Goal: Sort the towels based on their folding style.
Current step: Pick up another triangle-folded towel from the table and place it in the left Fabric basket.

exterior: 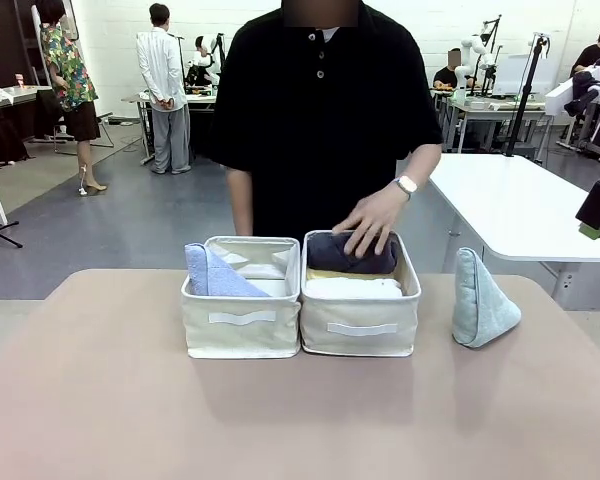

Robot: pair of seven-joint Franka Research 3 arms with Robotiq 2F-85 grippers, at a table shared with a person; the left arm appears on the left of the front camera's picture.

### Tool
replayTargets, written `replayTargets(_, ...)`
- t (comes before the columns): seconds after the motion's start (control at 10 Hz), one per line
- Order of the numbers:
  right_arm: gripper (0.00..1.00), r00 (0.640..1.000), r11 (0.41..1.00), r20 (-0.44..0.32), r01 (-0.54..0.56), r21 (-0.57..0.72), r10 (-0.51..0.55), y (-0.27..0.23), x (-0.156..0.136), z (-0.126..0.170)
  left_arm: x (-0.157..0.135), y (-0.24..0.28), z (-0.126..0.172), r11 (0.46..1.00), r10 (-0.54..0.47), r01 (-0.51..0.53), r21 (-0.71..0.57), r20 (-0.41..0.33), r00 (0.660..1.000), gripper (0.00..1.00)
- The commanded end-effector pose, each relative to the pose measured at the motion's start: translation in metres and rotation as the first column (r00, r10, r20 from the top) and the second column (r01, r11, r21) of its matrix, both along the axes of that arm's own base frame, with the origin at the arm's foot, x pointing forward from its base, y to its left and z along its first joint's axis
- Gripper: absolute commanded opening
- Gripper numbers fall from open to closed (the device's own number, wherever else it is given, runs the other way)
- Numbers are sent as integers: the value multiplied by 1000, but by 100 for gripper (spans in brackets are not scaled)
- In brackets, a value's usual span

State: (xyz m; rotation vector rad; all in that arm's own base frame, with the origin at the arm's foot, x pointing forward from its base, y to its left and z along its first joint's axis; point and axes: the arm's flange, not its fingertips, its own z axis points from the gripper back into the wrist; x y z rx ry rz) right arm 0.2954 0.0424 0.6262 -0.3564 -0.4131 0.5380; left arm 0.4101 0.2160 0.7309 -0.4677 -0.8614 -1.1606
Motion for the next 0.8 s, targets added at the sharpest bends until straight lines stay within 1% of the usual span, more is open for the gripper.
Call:
replayTargets(0.0, 100, 998, 999, -46, 40, 33, -38, 19, 20, 2, -1, -1, 0, 1000, 0, 0, -4, 4, 1000, 100)
replayTargets(0.1, 100, 987, 986, -97, 140, 92, -131, 40, 48, 5, -1, -1, 0, 1000, 0, 0, -4, 4, 1000, 100)
replayTargets(0.2, 100, 959, 958, -166, 253, 135, -230, 58, 76, 3, -1, -1, 0, 1000, 0, 0, -4, 4, 1000, 100)
replayTargets(0.3, 100, 923, 922, -215, 355, 155, -319, 72, 103, -4, -1, -1, 0, 1000, 0, 0, -4, 4, 1000, 100)
replayTargets(0.4, 100, 879, 884, -264, 444, 149, -397, 84, 125, -19, -1, -1, 0, 1000, 0, 0, -4, 4, 1000, 100)
replayTargets(0.5, 100, 847, 856, -262, 503, 114, -463, 93, 145, -39, -1, -1, 0, 1000, 0, 0, -4, 4, 1000, 100)
replayTargets(0.6, 100, 824, 837, -252, 541, 80, -508, 98, 155, -55, -1, -1, 0, 1000, 0, 0, -4, 4, 1000, 100)
replayTargets(0.7, 100, 810, 821, -230, 567, 67, -540, 98, 160, -63, -1, -1, 0, 1000, 0, 0, -4, 4, 1000, 100)
